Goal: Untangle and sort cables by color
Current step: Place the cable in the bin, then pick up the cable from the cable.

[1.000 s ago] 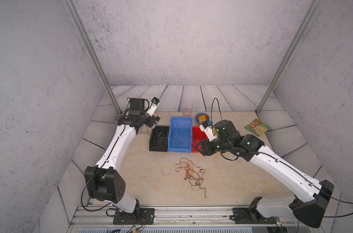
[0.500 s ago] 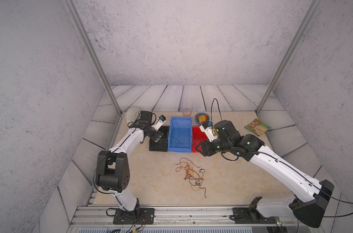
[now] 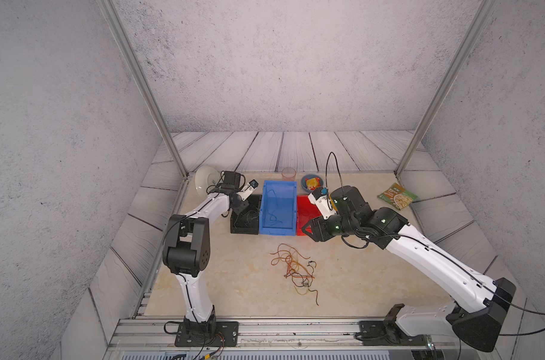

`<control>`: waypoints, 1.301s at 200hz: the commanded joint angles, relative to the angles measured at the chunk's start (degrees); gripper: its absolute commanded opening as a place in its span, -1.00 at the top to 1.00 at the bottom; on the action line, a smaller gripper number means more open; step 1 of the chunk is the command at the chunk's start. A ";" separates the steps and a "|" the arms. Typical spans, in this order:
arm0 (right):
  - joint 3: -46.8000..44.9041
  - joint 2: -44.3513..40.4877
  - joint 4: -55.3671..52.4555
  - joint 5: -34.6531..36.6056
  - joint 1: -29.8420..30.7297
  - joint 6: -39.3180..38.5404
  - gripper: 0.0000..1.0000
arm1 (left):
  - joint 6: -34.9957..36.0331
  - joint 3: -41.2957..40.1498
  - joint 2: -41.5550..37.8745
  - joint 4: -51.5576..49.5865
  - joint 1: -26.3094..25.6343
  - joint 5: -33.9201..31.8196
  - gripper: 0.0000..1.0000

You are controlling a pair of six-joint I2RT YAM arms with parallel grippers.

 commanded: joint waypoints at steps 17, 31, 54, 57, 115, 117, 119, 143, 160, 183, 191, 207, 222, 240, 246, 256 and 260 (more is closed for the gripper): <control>0.04 4.02 -3.61 1.07 0.21 -5.10 -0.11 | 3.01 4.24 3.76 5.39 0.13 -10.16 0.37; -0.82 6.05 -4.90 2.52 0.20 -5.81 -0.12 | 2.36 3.71 1.88 5.60 0.34 -10.66 0.32; -2.20 10.16 -7.24 7.03 0.13 -7.63 -0.13 | -0.48 2.37 -5.35 2.28 0.48 -6.88 0.09; -2.53 10.76 -7.28 7.61 0.15 -8.03 -0.13 | -0.80 2.28 -6.39 1.79 0.52 -6.59 0.06; -12.37 17.02 4.42 5.61 0.04 -12.89 -0.13 | -8.94 3.66 -21.84 -13.46 2.41 -3.75 -0.22; -12.70 17.13 4.87 5.35 -0.01 -12.98 -0.13 | -9.47 3.71 -22.44 -14.03 2.49 -3.43 -0.22; -13.01 17.24 5.26 5.17 0.12 -13.07 -0.12 | -10.05 3.68 -22.99 -14.94 2.53 -2.67 -0.23; -17.35 17.13 10.54 5.47 0.09 -14.39 -0.10 | -16.09 0.85 -31.04 -20.31 3.96 7.65 -0.33; -19.46 17.30 13.93 5.00 0.14 -15.17 -0.10 | -19.27 -0.28 -34.65 -23.73 5.97 15.30 -0.41; -20.08 19.62 16.42 5.26 0.21 -15.25 -0.08 | -21.42 -0.76 -36.53 -27.97 9.04 22.26 -0.49; -19.91 20.70 16.55 5.25 0.18 -15.47 -0.08 | -21.43 -1.55 -37.37 -28.36 9.45 23.13 -0.51; -19.64 22.48 16.69 5.19 0.24 -15.34 -0.06 | -20.28 -2.35 -38.35 -30.08 10.12 24.75 -0.52; -19.49 23.83 17.00 5.22 0.17 -15.38 0.03 | -19.35 -3.04 -38.92 -31.07 10.52 25.63 -0.53; -18.61 26.02 15.76 5.21 0.21 -15.55 0.19 | -18.48 -3.35 -39.10 -32.28 10.55 26.85 -0.53; -18.50 26.45 15.66 5.25 0.26 -15.65 0.21 | -18.13 -3.28 -39.15 -32.66 10.59 27.42 -0.52; -18.83 26.85 15.90 5.43 0.22 -15.66 0.30 | -17.77 -3.44 -39.26 -33.02 10.62 28.21 -0.53; -18.91 26.91 16.01 5.52 0.13 -15.66 0.37 | -17.71 -3.48 -39.36 -32.97 10.63 28.30 -0.53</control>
